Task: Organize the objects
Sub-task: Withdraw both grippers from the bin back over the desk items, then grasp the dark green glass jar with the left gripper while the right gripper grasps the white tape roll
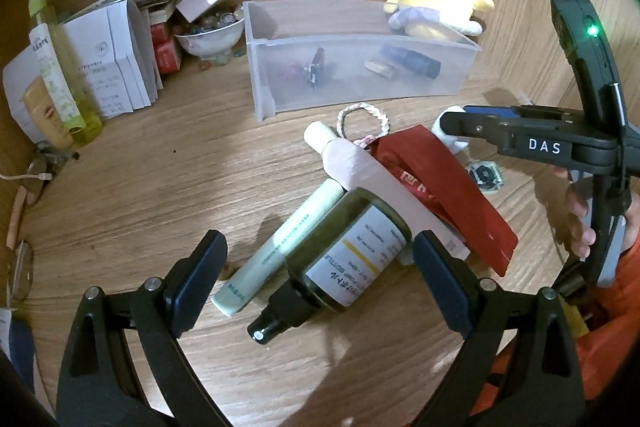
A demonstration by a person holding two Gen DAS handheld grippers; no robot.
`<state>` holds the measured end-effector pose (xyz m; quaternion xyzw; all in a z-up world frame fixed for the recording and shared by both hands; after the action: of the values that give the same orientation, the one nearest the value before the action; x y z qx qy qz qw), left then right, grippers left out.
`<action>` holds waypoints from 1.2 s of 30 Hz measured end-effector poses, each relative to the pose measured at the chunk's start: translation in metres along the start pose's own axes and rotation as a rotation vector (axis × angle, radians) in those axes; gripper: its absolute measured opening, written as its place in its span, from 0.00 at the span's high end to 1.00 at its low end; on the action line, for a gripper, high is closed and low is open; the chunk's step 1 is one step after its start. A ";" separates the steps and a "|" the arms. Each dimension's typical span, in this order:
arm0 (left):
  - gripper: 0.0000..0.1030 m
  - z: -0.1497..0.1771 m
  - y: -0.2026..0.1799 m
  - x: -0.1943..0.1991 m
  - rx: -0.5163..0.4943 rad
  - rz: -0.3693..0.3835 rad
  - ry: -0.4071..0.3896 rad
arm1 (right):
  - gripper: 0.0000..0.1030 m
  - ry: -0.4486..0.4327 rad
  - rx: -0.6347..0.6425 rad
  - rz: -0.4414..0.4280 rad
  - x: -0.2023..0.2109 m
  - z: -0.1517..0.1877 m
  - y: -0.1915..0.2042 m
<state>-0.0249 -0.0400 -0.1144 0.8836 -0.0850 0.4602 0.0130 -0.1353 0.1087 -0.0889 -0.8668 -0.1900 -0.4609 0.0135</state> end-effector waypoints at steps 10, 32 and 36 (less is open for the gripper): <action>0.46 -0.005 -0.001 -0.010 0.002 0.015 0.007 | 0.63 0.029 -0.006 -0.008 -0.006 0.004 -0.001; 0.60 -0.049 0.009 0.049 0.057 0.033 -0.191 | 0.65 -0.080 -0.053 -0.007 0.024 -0.009 -0.018; 0.60 -0.064 0.008 0.062 0.064 0.026 -0.243 | 0.65 -0.108 -0.051 -0.008 0.033 -0.014 -0.020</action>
<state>-0.0436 -0.0501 -0.0275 0.9316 -0.0826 0.3526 -0.0317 -0.1368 0.1350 -0.0570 -0.8896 -0.1819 -0.4184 -0.0206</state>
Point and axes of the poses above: each gripper's, at about its wrist camera, not at the fingertips, and x roughly against the way its jaws point, y to its left, z to its underside, the point moved 5 cm from there along -x, roughly the way its jaws point, and after that the axes turned 5 degrees about y, right-handed, at the moved point
